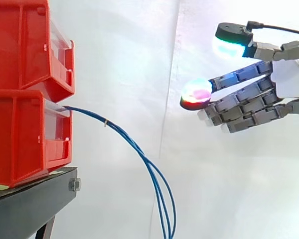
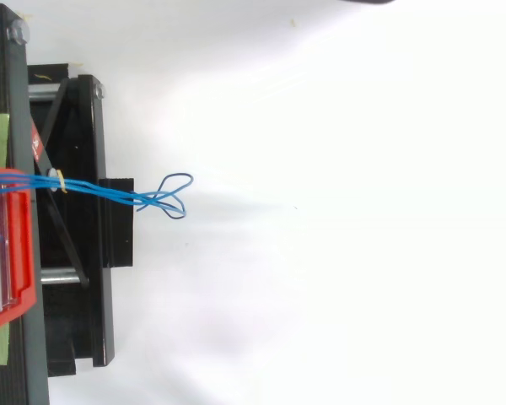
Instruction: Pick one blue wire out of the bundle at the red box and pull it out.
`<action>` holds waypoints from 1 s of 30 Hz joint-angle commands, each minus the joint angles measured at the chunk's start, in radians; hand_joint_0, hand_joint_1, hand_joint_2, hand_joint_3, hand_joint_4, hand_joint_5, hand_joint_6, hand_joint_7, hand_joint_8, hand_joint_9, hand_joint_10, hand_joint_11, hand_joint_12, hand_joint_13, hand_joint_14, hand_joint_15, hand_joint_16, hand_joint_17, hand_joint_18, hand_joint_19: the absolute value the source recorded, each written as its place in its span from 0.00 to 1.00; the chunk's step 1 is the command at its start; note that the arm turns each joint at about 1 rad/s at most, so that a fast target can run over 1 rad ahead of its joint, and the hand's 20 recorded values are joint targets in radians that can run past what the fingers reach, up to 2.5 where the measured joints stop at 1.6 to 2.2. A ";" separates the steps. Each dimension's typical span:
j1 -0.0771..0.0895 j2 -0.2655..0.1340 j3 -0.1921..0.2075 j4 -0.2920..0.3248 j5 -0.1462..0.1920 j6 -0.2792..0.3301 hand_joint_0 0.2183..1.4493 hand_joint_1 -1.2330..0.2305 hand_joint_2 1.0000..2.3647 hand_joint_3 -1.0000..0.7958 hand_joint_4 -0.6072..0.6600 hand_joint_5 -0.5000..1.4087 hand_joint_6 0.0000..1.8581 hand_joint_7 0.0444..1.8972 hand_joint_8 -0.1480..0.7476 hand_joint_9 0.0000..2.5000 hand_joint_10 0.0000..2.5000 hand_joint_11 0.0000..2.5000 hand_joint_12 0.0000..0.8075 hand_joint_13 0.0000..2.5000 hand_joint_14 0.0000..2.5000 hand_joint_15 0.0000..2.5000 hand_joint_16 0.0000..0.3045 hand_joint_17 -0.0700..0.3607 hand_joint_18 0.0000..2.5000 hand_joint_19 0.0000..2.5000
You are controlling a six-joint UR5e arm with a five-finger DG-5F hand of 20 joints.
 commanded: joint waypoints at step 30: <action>0.127 -0.215 0.137 0.130 0.077 -0.072 0.26 0.48 0.00 0.28 0.81 0.18 0.27 0.39 0.54 0.21 0.00 0.05 0.47 0.08 0.00 0.04 0.18 0.45 0.00 0.05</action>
